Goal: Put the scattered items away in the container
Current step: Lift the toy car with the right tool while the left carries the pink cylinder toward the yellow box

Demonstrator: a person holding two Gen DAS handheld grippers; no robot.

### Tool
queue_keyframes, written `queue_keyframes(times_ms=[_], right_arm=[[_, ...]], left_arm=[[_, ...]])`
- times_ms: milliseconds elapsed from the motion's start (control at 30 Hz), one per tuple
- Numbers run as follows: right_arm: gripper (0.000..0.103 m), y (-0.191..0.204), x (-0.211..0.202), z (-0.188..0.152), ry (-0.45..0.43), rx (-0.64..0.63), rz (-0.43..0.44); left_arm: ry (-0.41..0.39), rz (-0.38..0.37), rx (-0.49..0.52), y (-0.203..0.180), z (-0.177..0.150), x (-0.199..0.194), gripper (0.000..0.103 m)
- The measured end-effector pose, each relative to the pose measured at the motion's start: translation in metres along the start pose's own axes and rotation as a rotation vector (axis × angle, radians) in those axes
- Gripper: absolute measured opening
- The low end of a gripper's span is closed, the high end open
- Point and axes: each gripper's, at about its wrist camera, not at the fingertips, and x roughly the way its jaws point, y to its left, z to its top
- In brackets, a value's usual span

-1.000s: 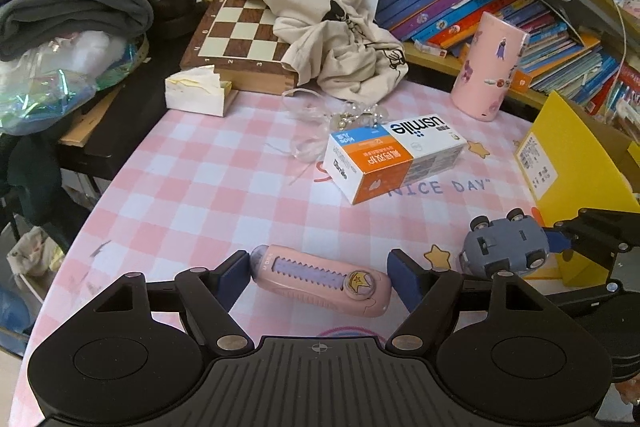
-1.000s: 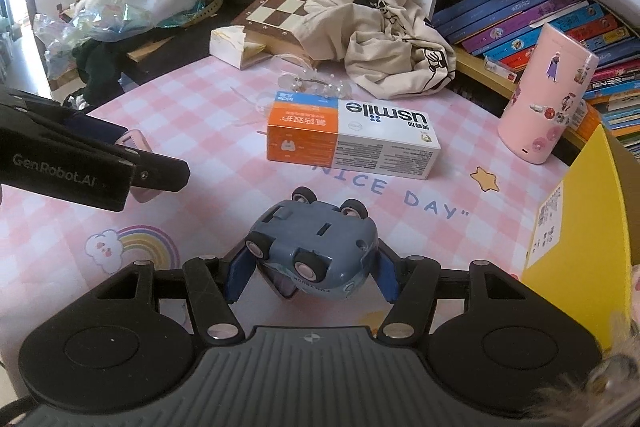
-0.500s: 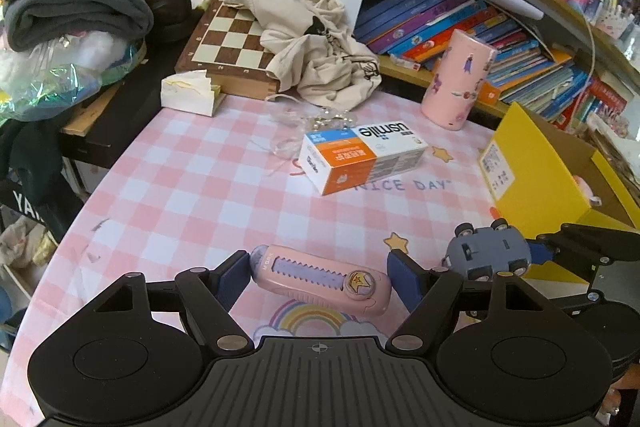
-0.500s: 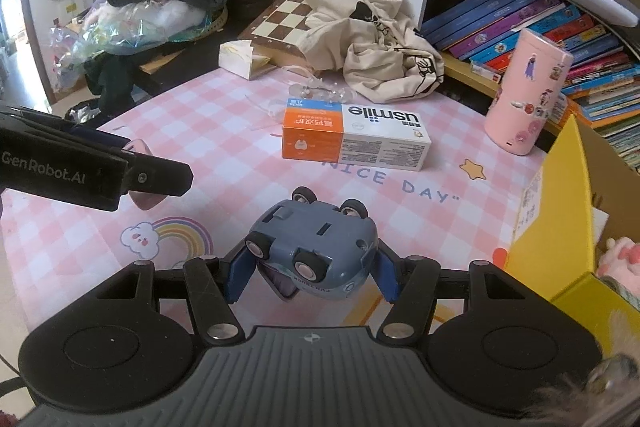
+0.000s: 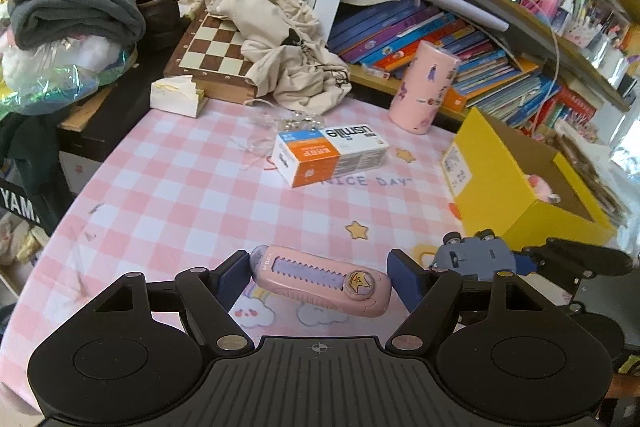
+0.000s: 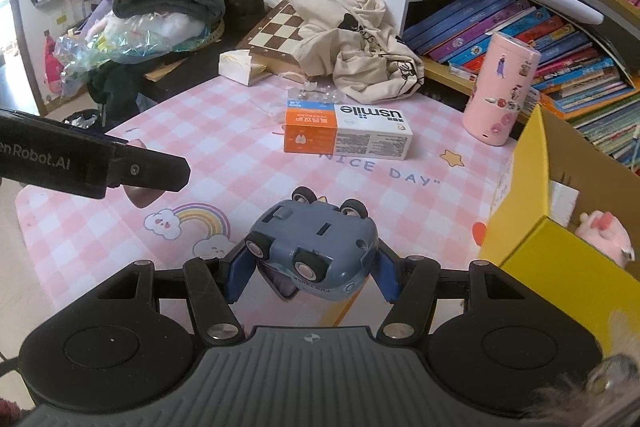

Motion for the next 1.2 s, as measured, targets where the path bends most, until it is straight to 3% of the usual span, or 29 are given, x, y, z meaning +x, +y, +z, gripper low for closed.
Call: queue_keyframes(times_ms=[533,1200], right_arm=[[0.059,0.011,-0.042,-0.03,0.002,0.072,-0.091],[0.059,-0.008,-0.077,-0.061,0.023,0.178,-0.208]], left_arm=[[-0.005,-0.087,0.027,-0.007,-0.015,-0.023,0.075],[0.037,-0.21,0.093,-0.043,-0.025,-0.017,0.075]])
